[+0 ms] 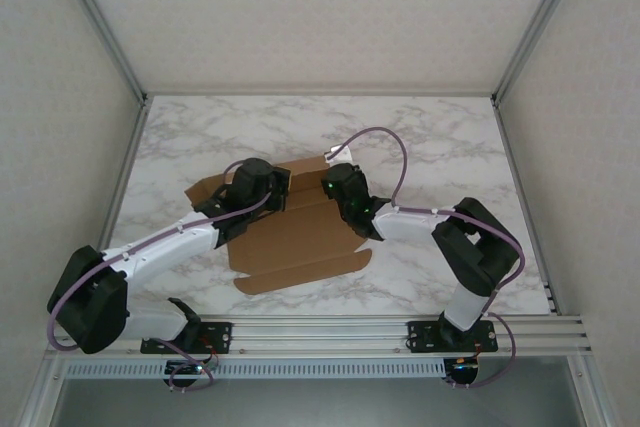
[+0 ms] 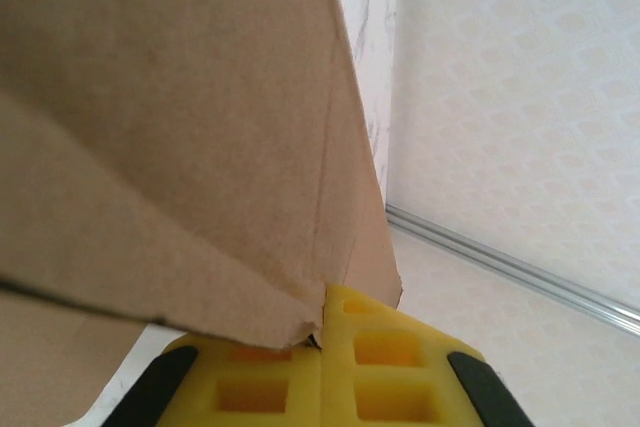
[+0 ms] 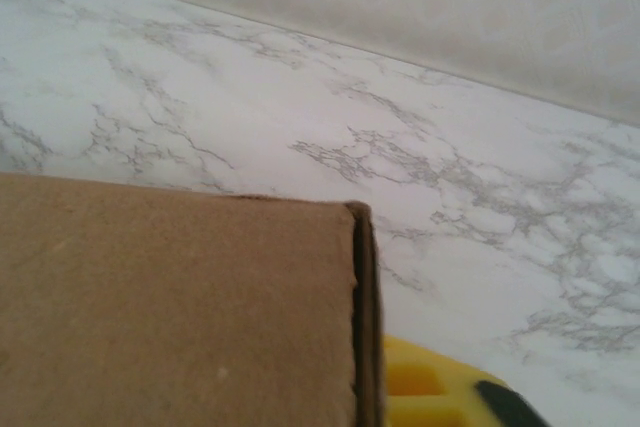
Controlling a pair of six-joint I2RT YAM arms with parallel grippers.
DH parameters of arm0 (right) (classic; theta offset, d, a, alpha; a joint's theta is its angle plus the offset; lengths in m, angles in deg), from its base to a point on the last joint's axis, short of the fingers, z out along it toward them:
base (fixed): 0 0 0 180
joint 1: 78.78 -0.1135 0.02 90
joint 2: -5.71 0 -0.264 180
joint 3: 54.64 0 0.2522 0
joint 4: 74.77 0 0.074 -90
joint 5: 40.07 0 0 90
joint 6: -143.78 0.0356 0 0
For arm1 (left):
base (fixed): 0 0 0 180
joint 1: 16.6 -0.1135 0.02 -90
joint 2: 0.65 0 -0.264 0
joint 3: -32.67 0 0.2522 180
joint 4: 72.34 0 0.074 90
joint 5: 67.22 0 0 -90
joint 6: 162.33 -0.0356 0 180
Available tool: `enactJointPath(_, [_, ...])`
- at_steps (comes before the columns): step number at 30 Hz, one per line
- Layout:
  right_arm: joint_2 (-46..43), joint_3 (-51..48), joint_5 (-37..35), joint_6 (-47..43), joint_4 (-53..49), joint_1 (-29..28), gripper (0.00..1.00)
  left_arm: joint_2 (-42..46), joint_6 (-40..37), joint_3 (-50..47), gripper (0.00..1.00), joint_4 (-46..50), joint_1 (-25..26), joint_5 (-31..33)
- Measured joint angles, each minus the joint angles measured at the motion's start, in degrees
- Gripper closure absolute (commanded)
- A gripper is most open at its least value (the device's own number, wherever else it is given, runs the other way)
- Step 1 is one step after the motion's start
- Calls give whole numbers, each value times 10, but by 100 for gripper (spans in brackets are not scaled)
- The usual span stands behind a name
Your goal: Fold the paper box
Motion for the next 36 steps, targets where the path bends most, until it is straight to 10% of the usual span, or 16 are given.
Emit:
enactJointPath(5, [-14,-25,11,-13,3,1,24,0,0,0,100,0,5,-1])
enactJointPath(10, [-75,-88,78,-53,12,1,12,-1,-2,0,100,1,6,-2])
enactJointPath(18, [-203,-149,166,-95,23,5,16,-2,-41,0,70,7,6,-1])
enactJointPath(25, [-312,-154,200,-74,-7,26,25,6,-109,-3,22,16,7,-2])
enactJointPath(36, [-296,34,227,15,-205,36,54,105,-269,-10,17,27,-8,-12])
